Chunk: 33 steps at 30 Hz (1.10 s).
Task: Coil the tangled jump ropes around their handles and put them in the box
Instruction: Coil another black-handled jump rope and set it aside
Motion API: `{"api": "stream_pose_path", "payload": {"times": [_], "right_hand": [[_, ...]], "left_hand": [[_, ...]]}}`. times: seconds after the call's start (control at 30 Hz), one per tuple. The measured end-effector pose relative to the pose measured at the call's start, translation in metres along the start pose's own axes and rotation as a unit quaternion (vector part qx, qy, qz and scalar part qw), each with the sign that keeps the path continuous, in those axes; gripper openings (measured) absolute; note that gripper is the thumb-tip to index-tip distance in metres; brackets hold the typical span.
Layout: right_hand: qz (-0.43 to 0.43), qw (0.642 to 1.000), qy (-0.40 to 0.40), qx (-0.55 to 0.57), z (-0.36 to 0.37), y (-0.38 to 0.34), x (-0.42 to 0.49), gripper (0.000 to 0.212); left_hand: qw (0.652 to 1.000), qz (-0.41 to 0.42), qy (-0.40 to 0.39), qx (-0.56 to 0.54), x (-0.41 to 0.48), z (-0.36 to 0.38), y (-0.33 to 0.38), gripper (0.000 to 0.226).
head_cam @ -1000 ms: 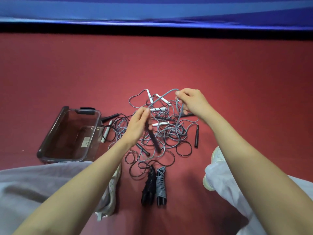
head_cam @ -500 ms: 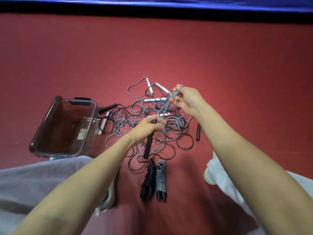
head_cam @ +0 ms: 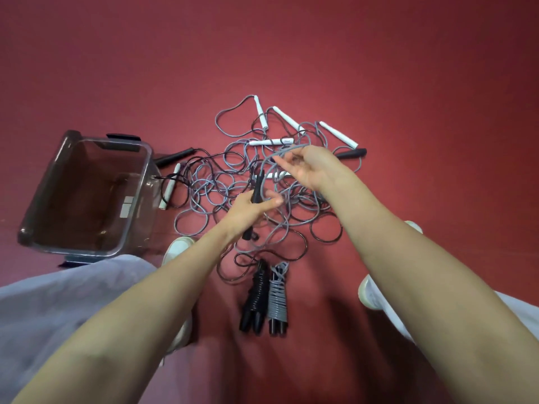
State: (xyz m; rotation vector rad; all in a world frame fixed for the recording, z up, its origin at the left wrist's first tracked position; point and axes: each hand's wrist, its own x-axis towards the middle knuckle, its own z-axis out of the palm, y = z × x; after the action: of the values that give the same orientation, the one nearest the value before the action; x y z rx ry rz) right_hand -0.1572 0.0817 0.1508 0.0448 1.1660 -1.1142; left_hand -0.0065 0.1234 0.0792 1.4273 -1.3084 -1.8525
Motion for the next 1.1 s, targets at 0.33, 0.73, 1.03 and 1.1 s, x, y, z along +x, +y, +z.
{"api": "stream_pose_path", "payload": {"times": [0.33, 0.73, 1.03, 1.1], "right_hand": [[-0.083, 0.727, 0.068, -0.679, -0.088, 0.051, 0.074, 0.014], [-0.088, 0.74, 0.027, -0.666, -0.094, 0.126, 0.096, 0.042], [-0.134, 0.777, 0.132, -0.601, -0.106, 0.165, 0.096, 0.009], [-0.201, 0.783, 0.16, -0.567, -0.101, 0.16, 0.085, 0.009]], "left_hand": [[0.94, -0.093, 0.305, -0.121, 0.038, -0.071, -0.036, 0.024], [0.945, -0.073, 0.312, 0.069, 0.039, -0.089, -0.052, 0.022], [0.941, -0.124, 0.301, 0.093, 0.032, -0.083, -0.066, 0.034], [0.922, -0.127, 0.346, 0.122, 0.025, -0.077, -0.06, 0.061]]}}
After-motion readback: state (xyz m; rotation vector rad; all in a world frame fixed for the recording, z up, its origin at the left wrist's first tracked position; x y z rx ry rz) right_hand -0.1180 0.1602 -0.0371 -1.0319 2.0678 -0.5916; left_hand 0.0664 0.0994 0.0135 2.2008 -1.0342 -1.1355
